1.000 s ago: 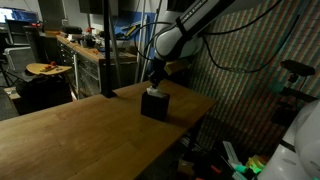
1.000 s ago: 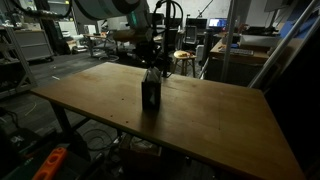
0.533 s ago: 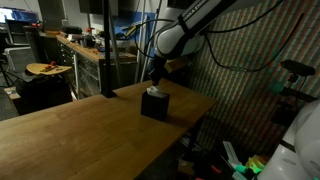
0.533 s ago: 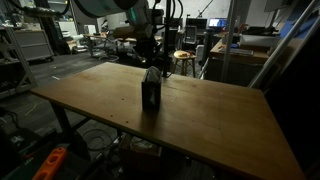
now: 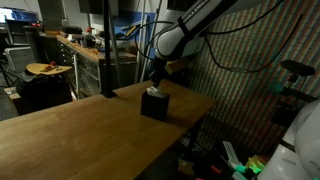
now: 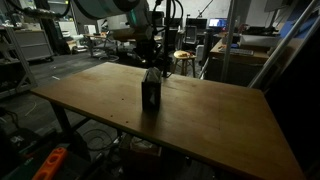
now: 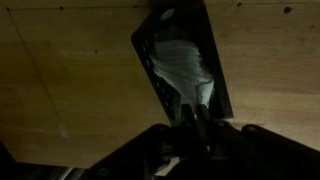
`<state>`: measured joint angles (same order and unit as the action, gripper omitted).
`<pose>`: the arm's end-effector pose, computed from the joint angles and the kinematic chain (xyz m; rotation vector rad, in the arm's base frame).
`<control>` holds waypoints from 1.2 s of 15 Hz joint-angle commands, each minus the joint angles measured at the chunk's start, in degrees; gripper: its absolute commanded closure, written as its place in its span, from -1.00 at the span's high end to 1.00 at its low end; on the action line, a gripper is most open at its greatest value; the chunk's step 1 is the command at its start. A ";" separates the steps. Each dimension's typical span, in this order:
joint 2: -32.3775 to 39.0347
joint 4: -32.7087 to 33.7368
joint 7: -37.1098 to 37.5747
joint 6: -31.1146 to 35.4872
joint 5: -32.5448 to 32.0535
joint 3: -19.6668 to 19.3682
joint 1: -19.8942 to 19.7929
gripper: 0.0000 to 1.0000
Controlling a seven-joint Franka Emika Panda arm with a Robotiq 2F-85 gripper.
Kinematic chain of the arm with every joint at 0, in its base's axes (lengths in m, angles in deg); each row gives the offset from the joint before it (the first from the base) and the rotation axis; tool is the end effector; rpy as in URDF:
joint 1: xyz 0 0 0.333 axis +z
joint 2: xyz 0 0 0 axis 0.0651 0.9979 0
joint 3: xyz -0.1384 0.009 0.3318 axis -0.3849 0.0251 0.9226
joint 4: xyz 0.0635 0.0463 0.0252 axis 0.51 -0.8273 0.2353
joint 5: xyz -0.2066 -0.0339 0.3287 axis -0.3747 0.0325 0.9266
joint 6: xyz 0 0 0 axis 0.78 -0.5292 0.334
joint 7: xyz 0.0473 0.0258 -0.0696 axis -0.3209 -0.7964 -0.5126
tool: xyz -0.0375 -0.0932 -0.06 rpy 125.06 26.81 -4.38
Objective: Put the towel on the table into the box
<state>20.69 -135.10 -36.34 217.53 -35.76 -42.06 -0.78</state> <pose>0.5127 -0.0776 0.4025 2.9663 0.0351 0.3991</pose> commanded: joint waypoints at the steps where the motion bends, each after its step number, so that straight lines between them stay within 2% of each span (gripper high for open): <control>1: 0.61 -0.11 0.23 1.04 -0.44 -0.06 -0.21 -0.89; 11: 7.23 0.20 -1.58 4.70 1.98 -0.43 -0.34 -0.89; 18: 12.29 0.26 -4.62 7.58 8.17 0.48 -1.01 -0.89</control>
<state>30.38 -135.01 -38.19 223.23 -31.23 -42.33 -1.23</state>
